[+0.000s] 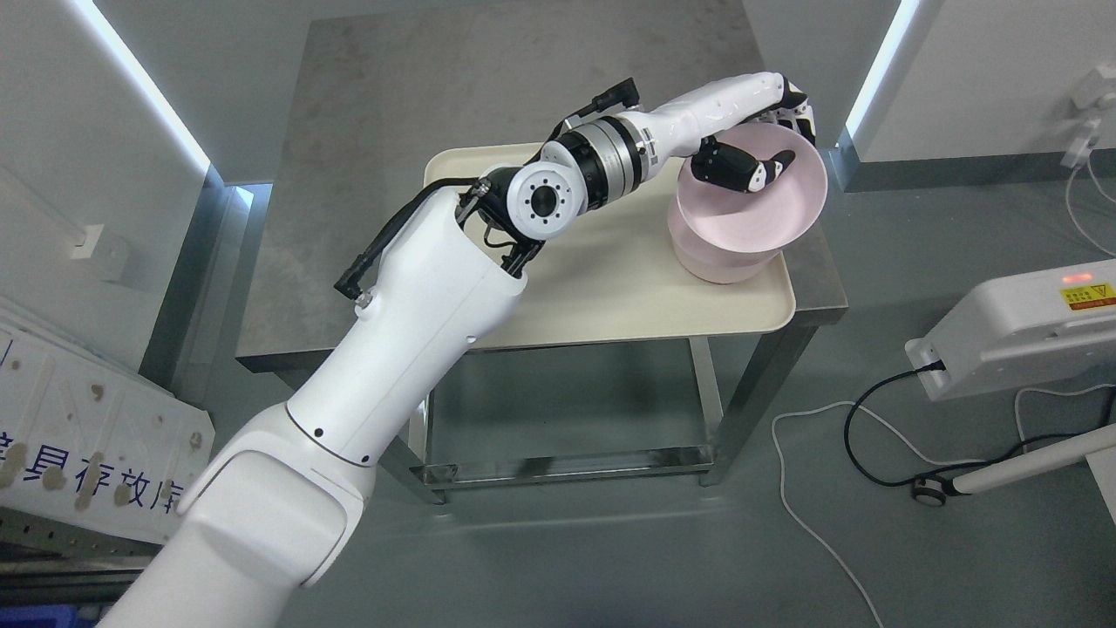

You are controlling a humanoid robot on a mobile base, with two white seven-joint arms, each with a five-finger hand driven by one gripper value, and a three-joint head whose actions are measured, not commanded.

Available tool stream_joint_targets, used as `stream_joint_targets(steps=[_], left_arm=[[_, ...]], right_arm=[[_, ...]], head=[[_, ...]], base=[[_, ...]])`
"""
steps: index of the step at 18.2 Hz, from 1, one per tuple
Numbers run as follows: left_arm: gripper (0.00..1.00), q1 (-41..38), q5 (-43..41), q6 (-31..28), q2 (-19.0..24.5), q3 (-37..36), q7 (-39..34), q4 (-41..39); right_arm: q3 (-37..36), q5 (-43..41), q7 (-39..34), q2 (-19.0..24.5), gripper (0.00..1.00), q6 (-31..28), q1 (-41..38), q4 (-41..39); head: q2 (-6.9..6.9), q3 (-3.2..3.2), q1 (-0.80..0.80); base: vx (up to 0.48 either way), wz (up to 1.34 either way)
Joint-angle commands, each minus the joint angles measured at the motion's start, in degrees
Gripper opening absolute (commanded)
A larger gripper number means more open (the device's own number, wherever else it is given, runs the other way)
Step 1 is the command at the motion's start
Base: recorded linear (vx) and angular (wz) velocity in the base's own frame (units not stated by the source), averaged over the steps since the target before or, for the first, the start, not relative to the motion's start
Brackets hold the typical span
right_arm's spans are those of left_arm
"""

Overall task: Stack pink IKEA bowls on left shelf middle
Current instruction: 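Lift the pink bowl with the left hand and lower it into the other bowl, then release the stacked bowl and withdraw the left hand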

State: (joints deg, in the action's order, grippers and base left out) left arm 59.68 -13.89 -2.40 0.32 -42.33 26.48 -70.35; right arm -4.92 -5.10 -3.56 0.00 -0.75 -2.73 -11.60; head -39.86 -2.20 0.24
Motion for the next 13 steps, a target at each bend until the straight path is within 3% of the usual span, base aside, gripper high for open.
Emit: stream_joint_targets(steps=[1,7,13], left_arm=[[0.03,0.96,-0.51,0.38,0.68,-6.55,-0.29,7.06],[0.03,3.77,-0.96,0.73,0.68,-1.53,-0.29,11.02],[0.04,3.69,-2.28,0.73,0.68,-1.61,-0.29,11.28]], right_arm=[[0.00,0.00,0.04,-1.00,1.00,0.05,0.00,0.00],[0.00,0.00,0.04,-1.00,1.00,0.05,0.00,0.00],[0.00,0.00,0.04,-1.00,1.00,0.05,0.00,0.00]], head=[[0.00,0.00,0.00],[0.00,0.00,0.00],[0.00,0.00,0.00]], base=[[0.000,0.00],[0.000,0.00],[0.000,0.00]])
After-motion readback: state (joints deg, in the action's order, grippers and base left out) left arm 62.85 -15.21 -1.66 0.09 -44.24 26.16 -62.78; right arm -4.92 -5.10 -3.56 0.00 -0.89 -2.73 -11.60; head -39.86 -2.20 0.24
